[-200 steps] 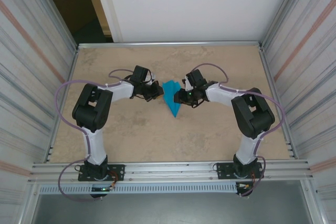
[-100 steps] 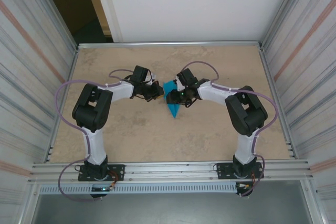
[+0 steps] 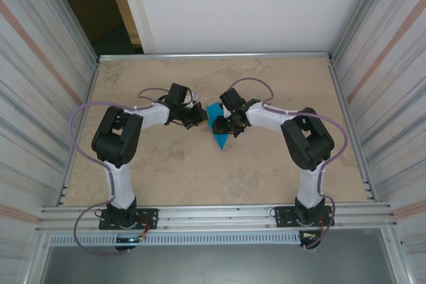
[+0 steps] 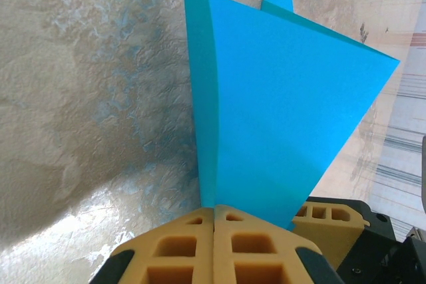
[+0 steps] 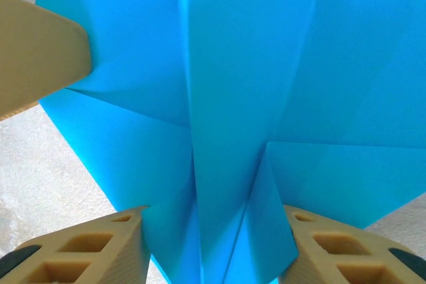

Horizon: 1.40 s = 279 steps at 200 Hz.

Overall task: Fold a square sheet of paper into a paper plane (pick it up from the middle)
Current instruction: Move the paper plane to the top-center of the table.

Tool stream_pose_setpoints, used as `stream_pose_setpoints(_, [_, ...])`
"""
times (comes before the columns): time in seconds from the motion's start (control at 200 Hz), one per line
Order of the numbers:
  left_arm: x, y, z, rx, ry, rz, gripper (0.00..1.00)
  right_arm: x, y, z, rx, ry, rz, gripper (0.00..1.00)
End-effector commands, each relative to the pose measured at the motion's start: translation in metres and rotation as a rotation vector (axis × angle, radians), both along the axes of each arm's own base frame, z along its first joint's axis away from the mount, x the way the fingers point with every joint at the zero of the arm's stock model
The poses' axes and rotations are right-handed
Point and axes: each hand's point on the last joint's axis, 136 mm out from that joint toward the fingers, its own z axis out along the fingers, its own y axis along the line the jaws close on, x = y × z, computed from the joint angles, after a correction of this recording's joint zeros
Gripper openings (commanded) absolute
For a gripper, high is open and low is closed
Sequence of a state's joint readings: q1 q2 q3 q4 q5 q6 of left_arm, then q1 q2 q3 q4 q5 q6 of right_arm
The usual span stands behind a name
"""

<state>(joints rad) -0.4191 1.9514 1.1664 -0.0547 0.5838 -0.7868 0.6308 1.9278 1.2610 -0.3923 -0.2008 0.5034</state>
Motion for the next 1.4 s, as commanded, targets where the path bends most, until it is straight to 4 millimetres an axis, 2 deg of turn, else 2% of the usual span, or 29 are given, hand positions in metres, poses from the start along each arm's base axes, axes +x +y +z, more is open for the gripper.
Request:
stream_pose_setpoints(0.0, [-0.005,-0.001,0.0,-0.008,0.005,-0.02,0.03,0.002,-0.001,-0.002,-0.036,-0.003,0.006,0.45])
stream_pose_setpoints(0.21, [-0.006,-0.001,0.001,-0.008,0.005,-0.02,0.06,0.003,-0.003,-0.01,-0.055,0.02,-0.019,0.35])
stream_pose_setpoints(0.381, [-0.007,0.0,0.002,-0.005,0.004,-0.016,0.11,0.005,-0.005,-0.014,-0.072,0.026,-0.041,0.32])
stream_pose_setpoints(0.516, [-0.004,0.008,0.01,0.013,-0.013,0.007,0.22,0.008,-0.009,-0.012,-0.088,0.017,-0.056,0.24])
stream_pose_setpoints(0.621, [-0.002,0.023,0.015,0.046,-0.033,0.045,0.36,0.014,-0.018,-0.007,-0.11,-0.005,-0.084,0.14])
stream_pose_setpoints(0.722, [-0.001,0.042,0.018,0.087,-0.048,0.081,0.47,0.024,-0.032,-0.001,-0.128,-0.022,-0.127,0.09])
stream_pose_setpoints(0.827, [-0.001,0.061,0.02,0.125,-0.059,0.115,0.54,0.038,-0.049,0.004,-0.154,-0.039,-0.166,0.05])
stream_pose_setpoints(1.012, [-0.005,0.091,0.022,0.209,-0.073,0.165,0.65,0.068,-0.063,0.015,-0.202,-0.094,-0.165,0.05])
stream_pose_setpoints(1.203, [-0.009,0.107,0.024,0.29,-0.096,0.177,0.79,0.099,-0.07,0.016,-0.284,-0.136,-0.148,0.06])
stream_pose_setpoints(1.393, [-0.012,0.113,0.021,0.33,-0.097,0.175,0.87,0.121,-0.074,0.012,-0.31,-0.138,-0.146,0.09])
